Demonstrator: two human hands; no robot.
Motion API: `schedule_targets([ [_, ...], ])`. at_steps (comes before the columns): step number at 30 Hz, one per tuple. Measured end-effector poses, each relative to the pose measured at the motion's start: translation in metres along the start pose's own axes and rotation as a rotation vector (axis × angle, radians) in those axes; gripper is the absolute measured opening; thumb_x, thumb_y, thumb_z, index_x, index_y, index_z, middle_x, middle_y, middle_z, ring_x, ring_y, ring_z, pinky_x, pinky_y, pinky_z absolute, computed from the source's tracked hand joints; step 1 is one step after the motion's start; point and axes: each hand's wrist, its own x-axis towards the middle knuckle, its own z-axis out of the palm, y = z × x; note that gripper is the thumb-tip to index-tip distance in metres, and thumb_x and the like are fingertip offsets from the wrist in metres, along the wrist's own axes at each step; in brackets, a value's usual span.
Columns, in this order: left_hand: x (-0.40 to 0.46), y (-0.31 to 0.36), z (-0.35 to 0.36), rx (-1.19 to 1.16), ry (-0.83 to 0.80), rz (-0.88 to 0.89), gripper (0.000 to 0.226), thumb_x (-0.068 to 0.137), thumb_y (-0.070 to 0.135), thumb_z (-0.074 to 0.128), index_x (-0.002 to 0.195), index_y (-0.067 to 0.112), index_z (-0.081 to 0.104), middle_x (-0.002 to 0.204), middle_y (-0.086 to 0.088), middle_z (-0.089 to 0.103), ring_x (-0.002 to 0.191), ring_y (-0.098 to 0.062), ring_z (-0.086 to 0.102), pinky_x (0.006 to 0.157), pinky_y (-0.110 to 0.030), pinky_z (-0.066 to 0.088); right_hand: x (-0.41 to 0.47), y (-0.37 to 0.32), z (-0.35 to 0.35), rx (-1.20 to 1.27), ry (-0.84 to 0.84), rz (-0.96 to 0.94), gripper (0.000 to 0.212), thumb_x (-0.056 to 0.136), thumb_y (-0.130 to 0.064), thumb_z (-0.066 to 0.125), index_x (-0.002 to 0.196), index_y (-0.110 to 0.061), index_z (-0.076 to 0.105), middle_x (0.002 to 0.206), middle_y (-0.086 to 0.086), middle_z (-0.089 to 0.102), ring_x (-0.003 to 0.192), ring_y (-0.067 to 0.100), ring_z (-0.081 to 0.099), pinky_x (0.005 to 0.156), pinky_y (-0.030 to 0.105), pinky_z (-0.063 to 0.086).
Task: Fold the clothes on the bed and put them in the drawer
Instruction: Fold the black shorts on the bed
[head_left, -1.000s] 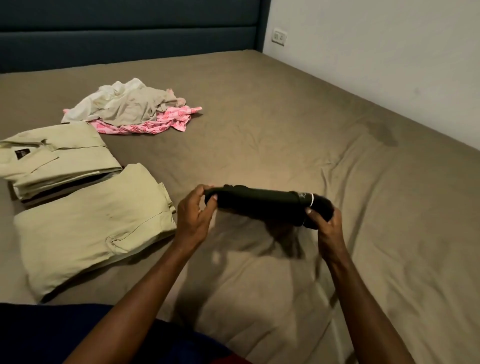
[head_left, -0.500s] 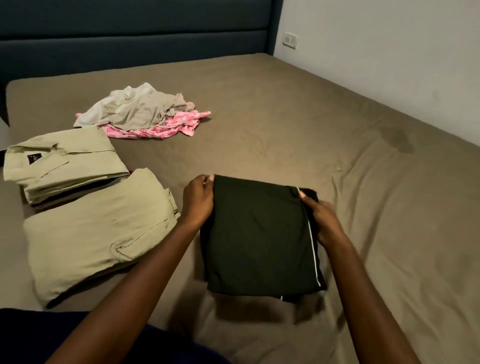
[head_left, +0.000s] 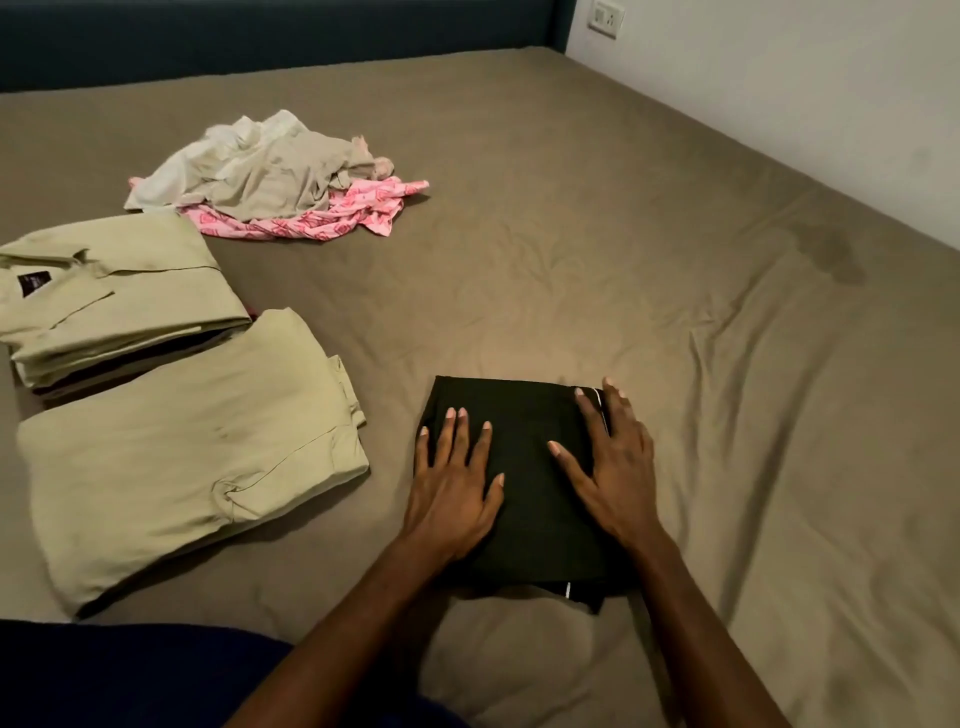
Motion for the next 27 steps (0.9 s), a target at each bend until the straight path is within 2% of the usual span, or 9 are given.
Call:
schedule_targets([
  [2,-0.002,-0.013,0.012,0.008,0.005,-0.01,0.078,0.099,0.063,0.012,0.164,0.021,0.005,0.171,-0.007,-0.005,0.157,-0.019,-0.014,0.127,-0.05,-0.001,-0.007,0.002,0.017,0.001,-0.081,0.036,0.078,0.097,-0.073,0.034,0.163,-0.035,0.02,0.173,-0.002,0.006,0.16,0.02,0.004,0.126,0.045,0.014],
  [6,-0.007,-0.018,0.015,-0.053,0.066,-0.056,0.089,0.096,0.072,0.02,0.164,0.018,0.003,0.171,-0.003,-0.008,0.156,-0.014,-0.015,0.128,-0.046,0.001,-0.002,0.011,0.026,0.254,-0.132,0.306,0.092,0.09,-0.081,0.028,0.165,-0.032,0.011,0.173,-0.008,0.006,0.159,0.013,0.004,0.128,0.044,0.01],
  [9,-0.012,-0.016,0.011,-0.096,0.066,-0.1,0.098,0.092,0.079,0.022,0.164,0.016,-0.001,0.17,-0.004,-0.017,0.155,-0.017,-0.022,0.128,-0.045,0.0,0.001,0.011,0.023,0.289,-0.105,0.437,0.095,0.091,-0.076,0.032,0.165,-0.017,0.018,0.171,0.007,0.019,0.157,0.022,0.018,0.127,0.043,0.015],
  [12,-0.023,-0.014,0.001,-0.255,0.091,-0.182,0.105,0.088,0.083,0.035,0.164,0.02,0.0,0.169,-0.005,-0.02,0.155,-0.02,-0.021,0.125,-0.039,-0.001,-0.011,0.007,0.022,0.217,-0.003,0.49,0.087,0.095,-0.07,0.034,0.154,-0.006,0.038,0.155,0.019,0.044,0.143,0.036,0.041,0.119,0.048,0.03],
  [15,-0.034,-0.009,-0.006,-0.464,0.167,-0.431,0.098,0.091,0.075,0.047,0.163,0.018,0.012,0.17,-0.007,0.011,0.154,-0.027,0.014,0.124,-0.041,0.018,-0.027,0.006,0.017,0.272,0.095,0.539,0.067,0.099,-0.054,0.058,0.142,-0.004,0.051,0.136,0.021,0.057,0.126,0.039,0.052,0.106,0.048,0.042],
  [18,-0.033,-0.008,-0.01,-0.64,0.264,-0.677,0.085,0.093,0.067,0.053,0.156,0.015,0.032,0.156,-0.011,0.04,0.139,-0.03,0.044,0.114,-0.048,0.042,-0.026,0.006,-0.005,0.601,0.113,0.805,0.045,0.092,-0.035,0.075,0.124,-0.005,0.065,0.112,0.015,0.069,0.103,0.032,0.065,0.089,0.038,0.051],
  [20,-0.032,-0.011,-0.011,-0.699,0.253,-0.709,0.071,0.094,0.058,0.06,0.148,0.015,0.043,0.139,-0.008,0.055,0.124,-0.025,0.057,0.105,-0.041,0.049,-0.019,0.012,-0.022,0.841,0.045,0.951,0.035,0.089,-0.032,0.079,0.107,-0.004,0.07,0.098,0.013,0.073,0.093,0.032,0.069,0.08,0.037,0.054],
  [25,-0.027,-0.015,-0.021,-0.979,0.193,-0.805,0.056,0.089,0.043,0.075,0.134,0.016,0.056,0.099,0.005,0.068,0.097,-0.016,0.065,0.095,-0.038,0.054,-0.005,0.025,-0.044,1.128,-0.172,1.051,0.036,0.089,-0.028,0.075,0.114,-0.002,0.069,0.106,0.017,0.073,0.096,0.034,0.068,0.074,0.039,0.052],
  [27,-0.024,-0.019,-0.02,-1.091,0.151,-0.832,0.05,0.083,0.045,0.08,0.121,0.017,0.064,0.097,0.008,0.067,0.096,-0.015,0.065,0.096,-0.042,0.055,-0.005,0.031,-0.045,1.146,-0.245,1.033,0.042,0.087,-0.031,0.077,0.117,-0.002,0.071,0.107,0.019,0.076,0.098,0.039,0.072,0.083,0.043,0.057],
])
